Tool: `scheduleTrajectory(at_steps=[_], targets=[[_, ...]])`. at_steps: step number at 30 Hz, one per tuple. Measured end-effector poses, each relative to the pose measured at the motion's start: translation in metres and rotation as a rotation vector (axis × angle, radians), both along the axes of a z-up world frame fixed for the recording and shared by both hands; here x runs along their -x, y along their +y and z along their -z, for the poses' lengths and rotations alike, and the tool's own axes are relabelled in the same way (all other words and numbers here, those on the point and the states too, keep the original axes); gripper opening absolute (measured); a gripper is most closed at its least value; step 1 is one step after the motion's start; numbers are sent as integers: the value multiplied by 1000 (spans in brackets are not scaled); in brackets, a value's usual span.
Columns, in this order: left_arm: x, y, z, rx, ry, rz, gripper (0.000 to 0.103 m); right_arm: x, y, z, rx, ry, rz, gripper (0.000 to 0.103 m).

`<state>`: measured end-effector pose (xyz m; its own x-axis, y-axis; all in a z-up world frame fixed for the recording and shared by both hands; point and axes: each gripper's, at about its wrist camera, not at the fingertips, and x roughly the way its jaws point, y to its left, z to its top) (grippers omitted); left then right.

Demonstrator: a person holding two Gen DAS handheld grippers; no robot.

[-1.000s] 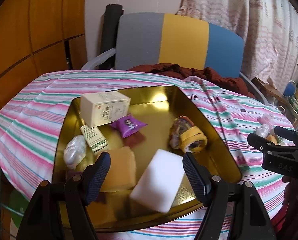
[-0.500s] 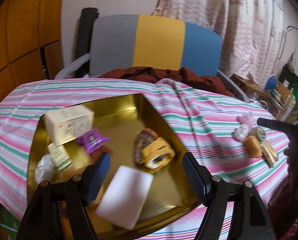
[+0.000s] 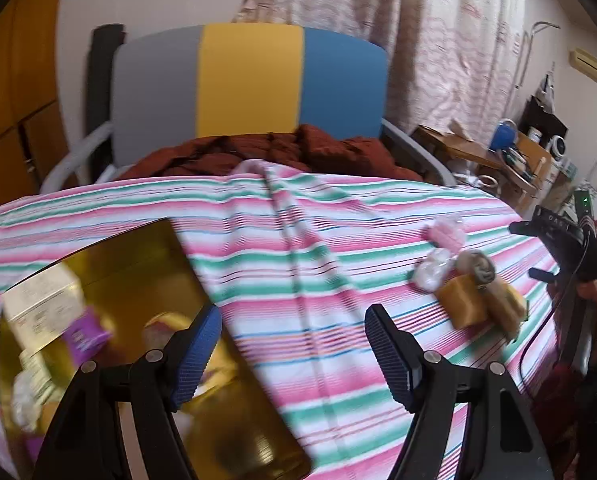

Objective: Organize objects
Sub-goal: 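Move both tools from the gold tray back toward the remaining items, then grasp the pink plastic clip with the left tool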

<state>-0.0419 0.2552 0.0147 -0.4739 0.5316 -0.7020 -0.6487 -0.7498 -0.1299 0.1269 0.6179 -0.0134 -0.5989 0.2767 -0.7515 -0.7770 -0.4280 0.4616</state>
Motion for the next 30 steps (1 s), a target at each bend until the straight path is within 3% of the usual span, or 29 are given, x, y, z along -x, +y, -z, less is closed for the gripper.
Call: scheduleTrajectory(at_steps=[14,21,28,30], targets=[[21,147,15,43,-88,231,75,-12,3,3,80,72,22,103],[19,230,22,92,-38,410,75,-13,3,2,115,126,9,103],[-2,303,42,205,43,631,76,-11,5,6,153,148,-11,103],[-4,316,47,228,66,655,77,-11,5,7,159,148,-13,103]])
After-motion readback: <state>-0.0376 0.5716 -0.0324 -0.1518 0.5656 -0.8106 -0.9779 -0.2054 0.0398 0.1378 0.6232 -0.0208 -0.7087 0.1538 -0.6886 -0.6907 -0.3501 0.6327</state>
